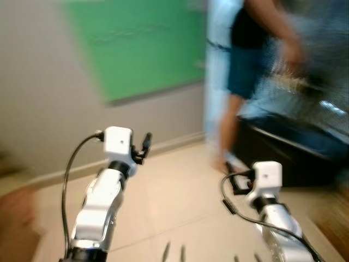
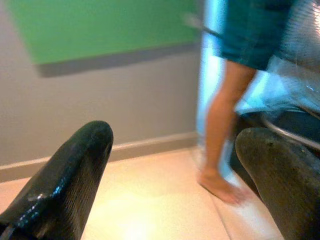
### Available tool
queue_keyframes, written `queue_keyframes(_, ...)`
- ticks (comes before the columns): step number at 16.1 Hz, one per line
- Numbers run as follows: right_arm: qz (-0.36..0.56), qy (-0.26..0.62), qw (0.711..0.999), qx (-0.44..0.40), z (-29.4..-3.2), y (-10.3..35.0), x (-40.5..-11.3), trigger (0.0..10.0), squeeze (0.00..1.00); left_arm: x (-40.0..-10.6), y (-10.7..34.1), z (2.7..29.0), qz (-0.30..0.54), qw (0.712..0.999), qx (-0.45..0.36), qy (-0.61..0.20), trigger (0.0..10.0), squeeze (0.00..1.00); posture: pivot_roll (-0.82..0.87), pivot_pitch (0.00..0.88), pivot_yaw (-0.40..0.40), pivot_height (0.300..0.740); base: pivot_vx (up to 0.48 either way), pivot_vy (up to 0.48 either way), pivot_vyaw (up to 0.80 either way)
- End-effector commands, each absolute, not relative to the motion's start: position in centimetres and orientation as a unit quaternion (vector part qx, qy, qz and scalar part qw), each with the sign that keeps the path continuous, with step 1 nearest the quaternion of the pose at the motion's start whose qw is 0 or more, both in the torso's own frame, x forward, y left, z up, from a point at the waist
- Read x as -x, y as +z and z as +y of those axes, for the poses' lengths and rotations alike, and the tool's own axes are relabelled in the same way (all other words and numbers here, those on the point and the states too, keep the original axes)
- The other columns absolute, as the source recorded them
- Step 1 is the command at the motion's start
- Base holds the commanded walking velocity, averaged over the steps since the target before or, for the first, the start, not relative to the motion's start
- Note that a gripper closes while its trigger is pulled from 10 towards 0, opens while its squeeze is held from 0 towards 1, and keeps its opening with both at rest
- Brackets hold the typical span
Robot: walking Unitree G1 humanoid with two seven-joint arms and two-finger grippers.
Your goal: Hang keys on a hook
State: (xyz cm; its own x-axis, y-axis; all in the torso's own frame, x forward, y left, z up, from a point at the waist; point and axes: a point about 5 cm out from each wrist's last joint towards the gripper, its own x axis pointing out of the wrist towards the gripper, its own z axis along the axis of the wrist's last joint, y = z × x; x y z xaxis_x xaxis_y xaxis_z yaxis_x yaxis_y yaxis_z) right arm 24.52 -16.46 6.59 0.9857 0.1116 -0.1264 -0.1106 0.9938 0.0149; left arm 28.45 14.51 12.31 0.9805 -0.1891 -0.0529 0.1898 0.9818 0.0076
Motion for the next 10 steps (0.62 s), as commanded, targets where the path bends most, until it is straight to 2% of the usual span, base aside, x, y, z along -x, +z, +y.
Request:
queue_keyframes(1, 0.062, 0.077, 0.995, -0.016, -15.1, 6.7, -24.7, 10.0, 0.00, -28.4, 11.9, 15.8, 0.037, 0.997, -0.013, -0.074, 10.0, 0.00, -0.08, 0.000, 0.085, 0.740, 0.405, 0.259, 0.00)
queue_keyframes(6, 0.048, 0.041, 0.997, -0.039, -16.0, 7.3, -25.0, 10.0, 0.00, -28.2, 11.8, 15.4, 0.037, 0.995, -0.028, -0.085, 10.0, 0.00, -0.08, 0.000, 0.088, 0.740, 0.401, 0.263, 0.00)
queue_keyframes(10, 0.034, 0.043, 0.997, -0.049, -15.8, 7.8, -25.2, 10.0, 0.00, -28.4, 11.8, 15.6, 0.037, 0.996, -0.028, -0.081, 10.0, 0.00, -0.08, 0.000, 0.097, 0.740, 0.388, 0.268, 0.00)
